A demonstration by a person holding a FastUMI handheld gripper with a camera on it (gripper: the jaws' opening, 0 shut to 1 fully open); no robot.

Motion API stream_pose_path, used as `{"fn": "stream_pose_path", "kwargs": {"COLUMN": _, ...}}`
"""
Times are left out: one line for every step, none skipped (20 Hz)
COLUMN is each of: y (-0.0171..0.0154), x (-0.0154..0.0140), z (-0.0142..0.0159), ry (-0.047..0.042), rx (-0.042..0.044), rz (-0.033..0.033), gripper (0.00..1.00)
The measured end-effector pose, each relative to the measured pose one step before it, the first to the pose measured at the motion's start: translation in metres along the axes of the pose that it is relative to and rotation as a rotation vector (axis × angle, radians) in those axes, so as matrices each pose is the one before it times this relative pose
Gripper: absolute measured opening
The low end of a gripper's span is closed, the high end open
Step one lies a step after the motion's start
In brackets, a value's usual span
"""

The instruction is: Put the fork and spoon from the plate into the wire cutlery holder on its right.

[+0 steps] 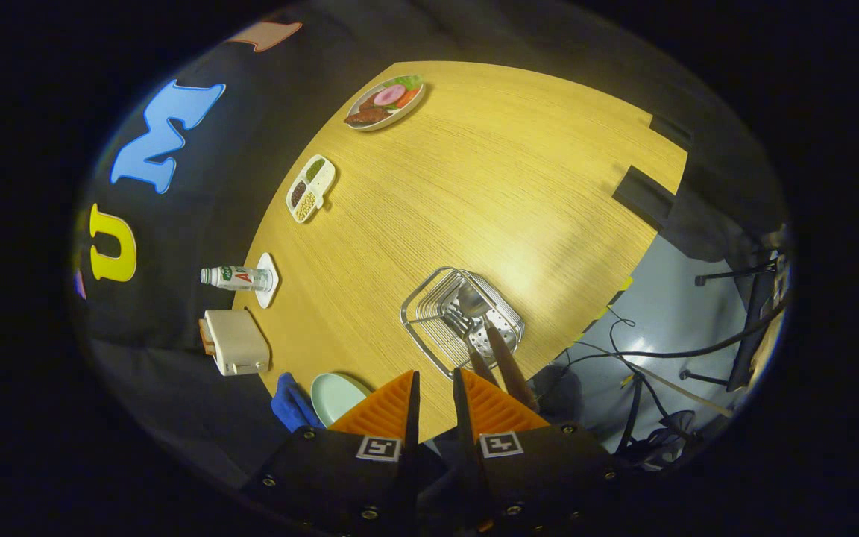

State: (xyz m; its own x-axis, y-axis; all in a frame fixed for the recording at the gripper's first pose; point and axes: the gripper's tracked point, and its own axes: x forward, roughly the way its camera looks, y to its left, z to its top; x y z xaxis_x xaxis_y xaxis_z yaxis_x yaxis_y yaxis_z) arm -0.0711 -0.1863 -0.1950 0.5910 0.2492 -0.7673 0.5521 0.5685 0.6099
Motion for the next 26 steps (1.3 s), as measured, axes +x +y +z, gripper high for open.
{"fn": "stream_pose_path", "kwargs": {"y": -0.00112, "x": 0.00096, "z": 0.00134, "ry": -0.01302, "rx": -0.01696, "rz": -0.01203, "gripper": 0.24}}
{"fn": "stream_pose_path", "kwargs": {"y": -0.00176, "x": 0.00096, "z": 0.00033, "ry": -0.01016, "rx": -0.02221, "rz": -0.01670, "gripper": 0.24}}
{"fn": "stream_pose_path", "kwargs": {"y": -0.00095, "x": 0.00031, "z": -0.00018, "ry": -0.01454, "rx": -0.02481, "rz": -0.01431, "gripper": 0.24}}
{"fn": "stream_pose_path", "kwargs": {"y": 0.00058, "x": -0.00004, "z": 0.00110, "ry": -0.01764, "rx": -0.02494, "rz": -0.00900, "gripper": 0.24}}
{"fn": "stream_pose_path", "kwargs": {"y": 0.00198, "x": -0.00036, "z": 0.00321, "ry": -0.02939, "rx": -0.01966, "rz": -0.00353, "gripper": 0.24}}
{"fn": "stream_pose_path", "kwargs": {"y": 0.00297, "x": -0.00076, "z": 0.00384, "ry": -0.02963, "rx": -0.01718, "rz": 0.00179, "gripper": 0.24}}
{"fn": "stream_pose_path", "kwargs": {"y": 0.00201, "x": -0.00128, "z": 0.00201, "ry": -0.02437, "rx": -0.01313, "rz": -0.00149, "gripper": 0.24}}
{"fn": "stream_pose_path", "kwargs": {"y": 0.00356, "x": -0.00200, "z": 0.00379, "ry": -0.02544, "rx": -0.00835, "rz": 0.00430, "gripper": 0.24}}
{"fn": "stream_pose_path", "kwargs": {"y": 0.00439, "x": -0.00211, "z": 0.00566, "ry": -0.03295, "rx": -0.00692, "rz": 0.00750, "gripper": 0.24}}
{"fn": "stream_pose_path", "kwargs": {"y": 0.00389, "x": -0.00201, "z": 0.00548, "ry": -0.03401, "rx": -0.00824, "rz": 0.00462, "gripper": 0.24}}
{"fn": "stream_pose_path", "kwargs": {"y": 0.00347, "x": -0.00266, "z": 0.00713, "ry": -0.04420, "rx": -0.00942, "rz": 0.00282, "gripper": 0.24}}
{"fn": "stream_pose_path", "kwargs": {"y": 0.00251, "x": -0.00397, "z": 0.00908, "ry": -0.04483, "rx": -0.01474, "rz": 0.00038, "gripper": 0.24}}
{"fn": "stream_pose_path", "kwargs": {"y": 0.00215, "x": -0.00360, "z": 0.00872, "ry": -0.04291, "rx": -0.01690, "rz": -0.00179, "gripper": 0.24}}
{"fn": "stream_pose_path", "kwargs": {"y": 0.00313, "x": -0.00490, "z": 0.01181, "ry": -0.04813, "rx": -0.01621, "rz": 0.00077, "gripper": 0.24}}
{"fn": "stream_pose_path", "kwargs": {"y": 0.00273, "x": -0.00493, "z": 0.01032, "ry": -0.04787, "rx": -0.01734, "rz": -0.00079, "gripper": 0.24}}
{"fn": "stream_pose_path", "kwargs": {"y": 0.00290, "x": -0.00538, "z": 0.01291, "ry": -0.05489, "rx": -0.01999, "rz": -0.00016, "gripper": 0.24}}
{"fn": "stream_pose_path", "kwargs": {"y": 0.00259, "x": -0.00356, "z": 0.01286, "ry": -0.05971, "rx": -0.02525, "rz": -0.00483, "gripper": 0.24}}
{"fn": "stream_pose_path", "kwargs": {"y": 0.00224, "x": -0.00362, "z": 0.01445, "ry": -0.06517, "rx": -0.02968, "rz": -0.00655, "gripper": 0.24}}
{"fn": "stream_pose_path", "kwargs": {"y": 0.00319, "x": -0.00561, "z": 0.01424, "ry": -0.06740, "rx": -0.03186, "rz": -0.00260, "gripper": 0.24}}
{"fn": "stream_pose_path", "kwargs": {"y": 0.00391, "x": -0.00544, "z": 0.01505, "ry": -0.06642, "rx": -0.03750, "rz": -0.00070, "gripper": 0.24}}
{"fn": "stream_pose_path", "kwargs": {"y": 0.00436, "x": -0.00717, "z": 0.01476, "ry": -0.06776, "rx": -0.03910, "rz": 0.00170, "gripper": 0.24}}
{"fn": "stream_pose_path", "kwargs": {"y": 0.00457, "x": -0.00530, "z": 0.01481, "ry": -0.06486, "rx": -0.03798, "rz": 0.00633, "gripper": 0.24}}
{"fn": "stream_pose_path", "kwargs": {"y": 0.00433, "x": -0.00507, "z": 0.01352, "ry": -0.06042, "rx": -0.03225, "rz": 0.00234, "gripper": 0.24}}
{"fn": "stream_pose_path", "kwargs": {"y": 0.00213, "x": -0.00555, "z": 0.01307, "ry": -0.05623, "rx": -0.02581, "rz": -0.00618, "gripper": 0.24}}
{"fn": "stream_pose_path", "kwargs": {"y": 0.00015, "x": -0.00235, "z": 0.01287, "ry": -0.05881, "rx": -0.02643, "rz": -0.00905, "gripper": 0.24}}
{"fn": "stream_pose_path", "kwargs": {"y": 0.00023, "x": -0.00453, "z": 0.01488, "ry": -0.05981, "rx": -0.02492, "rz": -0.00882, "gripper": 0.24}}
